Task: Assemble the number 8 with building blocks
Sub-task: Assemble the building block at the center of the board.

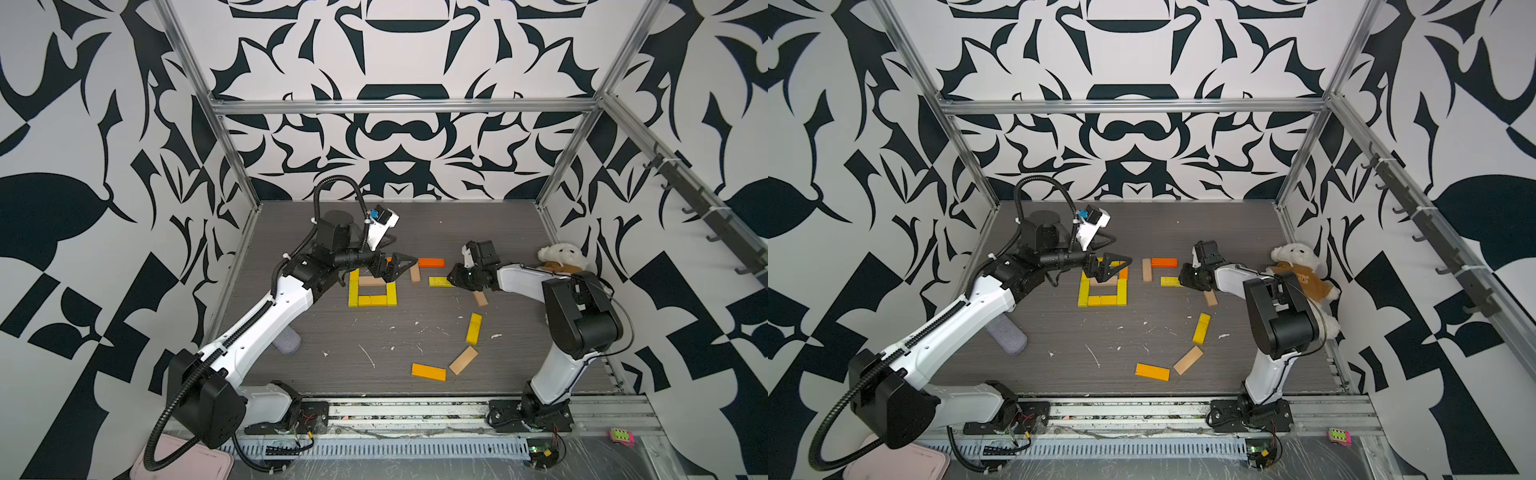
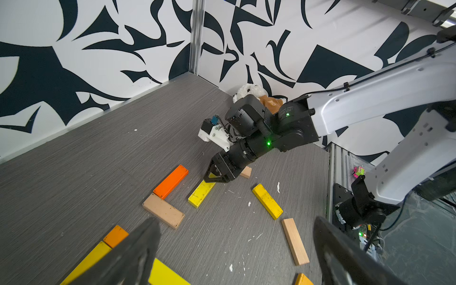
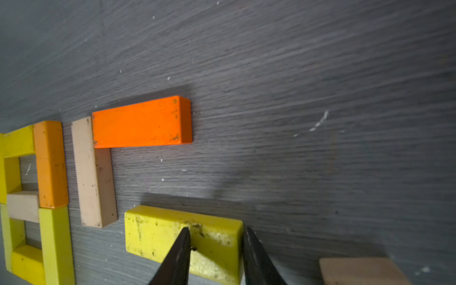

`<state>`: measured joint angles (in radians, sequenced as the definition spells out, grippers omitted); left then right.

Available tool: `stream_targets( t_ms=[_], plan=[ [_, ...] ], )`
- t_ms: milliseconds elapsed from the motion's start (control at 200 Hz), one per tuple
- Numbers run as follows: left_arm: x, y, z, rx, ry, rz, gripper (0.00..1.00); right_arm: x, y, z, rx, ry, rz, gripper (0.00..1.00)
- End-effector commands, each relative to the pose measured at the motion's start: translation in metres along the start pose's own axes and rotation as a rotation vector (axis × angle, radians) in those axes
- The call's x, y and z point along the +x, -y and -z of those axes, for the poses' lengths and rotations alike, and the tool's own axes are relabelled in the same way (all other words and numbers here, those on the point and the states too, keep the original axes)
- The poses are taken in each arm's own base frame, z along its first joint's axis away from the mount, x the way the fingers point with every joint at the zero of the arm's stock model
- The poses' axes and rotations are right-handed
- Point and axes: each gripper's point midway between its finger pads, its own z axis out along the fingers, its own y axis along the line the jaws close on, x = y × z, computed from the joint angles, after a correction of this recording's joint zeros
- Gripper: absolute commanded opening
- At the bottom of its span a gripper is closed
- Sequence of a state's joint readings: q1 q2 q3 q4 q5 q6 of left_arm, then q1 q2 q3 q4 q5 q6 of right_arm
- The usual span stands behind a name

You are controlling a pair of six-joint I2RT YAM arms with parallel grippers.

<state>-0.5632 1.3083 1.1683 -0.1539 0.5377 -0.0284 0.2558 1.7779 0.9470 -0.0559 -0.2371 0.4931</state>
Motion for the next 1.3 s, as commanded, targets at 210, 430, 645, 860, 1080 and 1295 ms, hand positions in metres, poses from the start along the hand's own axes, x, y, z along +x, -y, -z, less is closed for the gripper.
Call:
stream_targets(
  t_ms=[210,430,645,860,1080,1295],
  plan=[
    [-0.013,0.006,0.006,0.004,0.026,-0.027,0.99,0.006,-0.008,-0.003,-0.040,-0.024,0.010,0.38],
    [-0.014,0.006,0.006,0.004,0.028,-0.028,0.99,0.006,-0.013,-0.005,-0.057,-0.025,0.002,0.38],
    [-0.014,0.007,0.006,0.005,0.028,-0.029,0.99,0.005,-0.018,-0.007,-0.068,-0.013,-0.018,0.38],
    [-0.014,0.007,0.006,0.004,0.029,-0.029,0.99,0.005,-0.023,-0.009,-0.071,-0.008,-0.023,0.38],
    [-0.015,0.007,0.007,0.004,0.030,-0.031,0.99,0.006,-0.026,-0.011,-0.071,-0.008,-0.020,0.38],
    [-0.015,0.007,0.007,0.005,0.030,-0.033,0.99,0.005,-0.029,-0.013,-0.072,-0.008,-0.019,0.38]
  ],
)
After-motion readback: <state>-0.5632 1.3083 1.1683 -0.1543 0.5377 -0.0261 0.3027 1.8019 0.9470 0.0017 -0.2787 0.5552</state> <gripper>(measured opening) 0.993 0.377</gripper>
